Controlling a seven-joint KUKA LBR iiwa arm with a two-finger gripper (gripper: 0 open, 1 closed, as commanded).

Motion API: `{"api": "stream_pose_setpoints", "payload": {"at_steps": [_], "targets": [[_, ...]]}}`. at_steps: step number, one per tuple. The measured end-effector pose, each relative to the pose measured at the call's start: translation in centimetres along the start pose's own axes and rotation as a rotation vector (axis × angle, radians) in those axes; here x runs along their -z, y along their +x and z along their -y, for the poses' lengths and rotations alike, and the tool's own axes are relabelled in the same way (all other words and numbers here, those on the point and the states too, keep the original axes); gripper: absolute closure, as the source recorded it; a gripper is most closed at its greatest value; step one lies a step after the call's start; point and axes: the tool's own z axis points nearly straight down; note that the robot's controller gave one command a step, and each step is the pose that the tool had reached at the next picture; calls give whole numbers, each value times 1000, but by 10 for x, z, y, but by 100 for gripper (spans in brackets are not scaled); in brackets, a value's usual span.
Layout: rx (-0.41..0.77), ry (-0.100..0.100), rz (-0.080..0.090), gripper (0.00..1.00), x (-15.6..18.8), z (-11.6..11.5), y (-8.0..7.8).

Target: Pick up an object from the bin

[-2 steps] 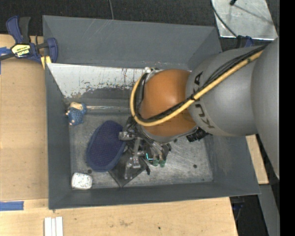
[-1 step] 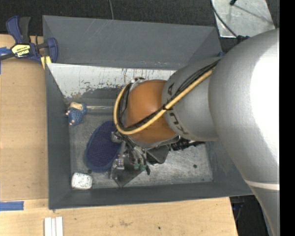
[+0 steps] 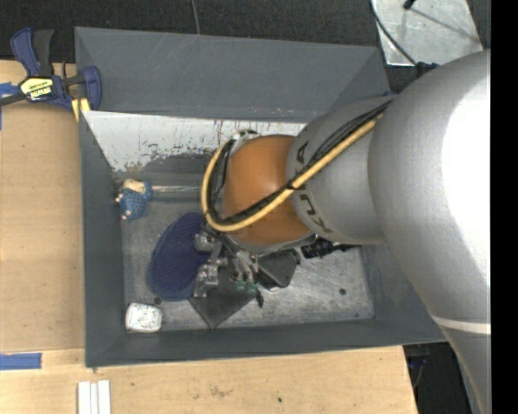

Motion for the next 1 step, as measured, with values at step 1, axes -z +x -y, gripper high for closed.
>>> {"api": "stream_pose_setpoints", "payload": {"at_steps": [1], "targets": [[363,2,-27,100,203,15,10]]}}
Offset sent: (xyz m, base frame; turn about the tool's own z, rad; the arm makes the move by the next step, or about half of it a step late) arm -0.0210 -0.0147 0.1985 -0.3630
